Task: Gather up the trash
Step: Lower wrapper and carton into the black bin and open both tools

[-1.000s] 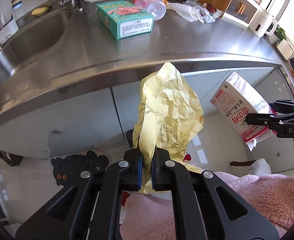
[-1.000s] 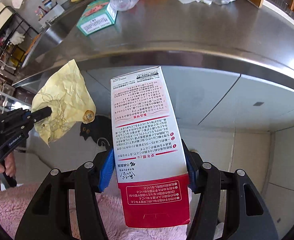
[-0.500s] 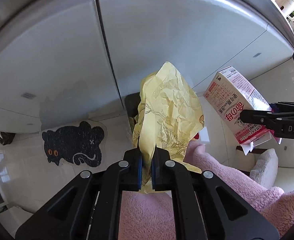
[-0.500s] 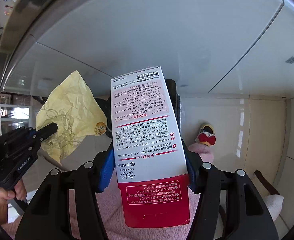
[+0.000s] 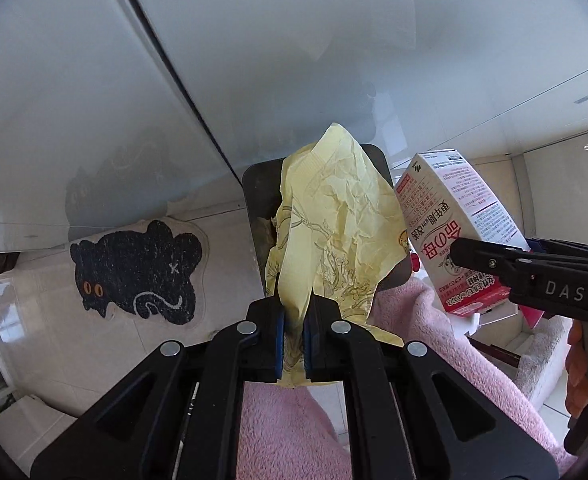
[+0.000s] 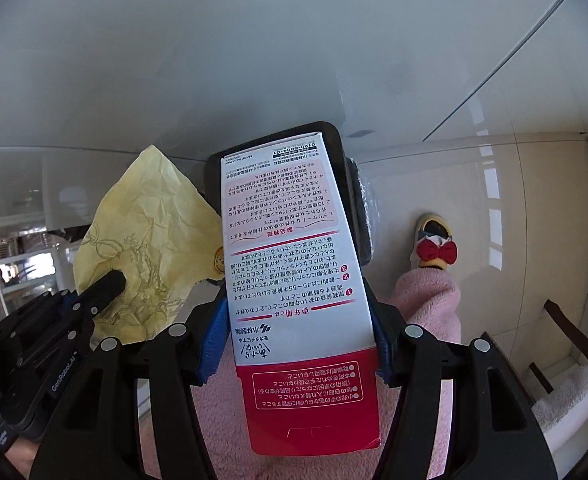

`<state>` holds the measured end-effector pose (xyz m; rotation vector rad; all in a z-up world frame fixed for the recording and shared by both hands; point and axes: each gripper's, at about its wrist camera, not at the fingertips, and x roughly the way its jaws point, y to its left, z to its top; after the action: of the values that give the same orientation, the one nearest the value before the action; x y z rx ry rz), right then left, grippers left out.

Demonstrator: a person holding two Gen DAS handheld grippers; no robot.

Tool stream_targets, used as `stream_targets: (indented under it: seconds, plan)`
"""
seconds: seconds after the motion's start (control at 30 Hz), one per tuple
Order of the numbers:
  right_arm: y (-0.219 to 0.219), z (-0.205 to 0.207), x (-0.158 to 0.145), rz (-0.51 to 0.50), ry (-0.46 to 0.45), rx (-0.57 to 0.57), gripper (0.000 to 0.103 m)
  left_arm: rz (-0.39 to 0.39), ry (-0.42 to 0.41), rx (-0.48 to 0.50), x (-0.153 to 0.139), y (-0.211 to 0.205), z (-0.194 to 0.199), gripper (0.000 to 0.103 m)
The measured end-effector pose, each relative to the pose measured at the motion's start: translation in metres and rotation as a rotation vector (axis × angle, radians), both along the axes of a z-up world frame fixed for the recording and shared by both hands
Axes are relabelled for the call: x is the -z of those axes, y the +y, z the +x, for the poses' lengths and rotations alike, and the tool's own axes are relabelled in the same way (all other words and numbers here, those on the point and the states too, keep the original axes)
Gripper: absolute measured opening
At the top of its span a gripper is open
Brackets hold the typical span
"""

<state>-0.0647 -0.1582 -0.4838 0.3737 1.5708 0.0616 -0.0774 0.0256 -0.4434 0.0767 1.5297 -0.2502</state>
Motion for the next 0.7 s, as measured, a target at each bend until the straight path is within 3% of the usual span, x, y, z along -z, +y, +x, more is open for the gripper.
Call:
stream_targets:
  seconds: [0.13,0.2,0.33,0.5,0.57,0.7]
  plan:
    - [-0.004,0.011,0.018,0.03,0.036,0.045,0.061,-0.007,0.023,0.002,0.011,-0.002,0.009,0.012]
    - [-0.003,0.017,0.023,0.038,0.049,0.047,0.061,-0.003,0.022,0.0,0.011,-0.004,0.011,0.023]
    - [0.001,0.023,0.024,0.066,0.056,0.047,0.063,0.006,0.028,-0.002,0.012,-0.001,0.013,0.033]
    - [0.008,0.031,0.025,0.075,0.073,0.048,0.066,0.011,0.037,-0.018,0.01,0.005,0.016,0.038]
    - [0.009,0.031,0.024,0.075,0.079,0.045,0.074,0.011,0.041,-0.025,0.008,0.007,0.017,0.04]
    - [0.01,0.033,0.015,0.072,0.076,0.046,0.075,0.012,0.032,-0.029,-0.003,0.012,0.017,0.044]
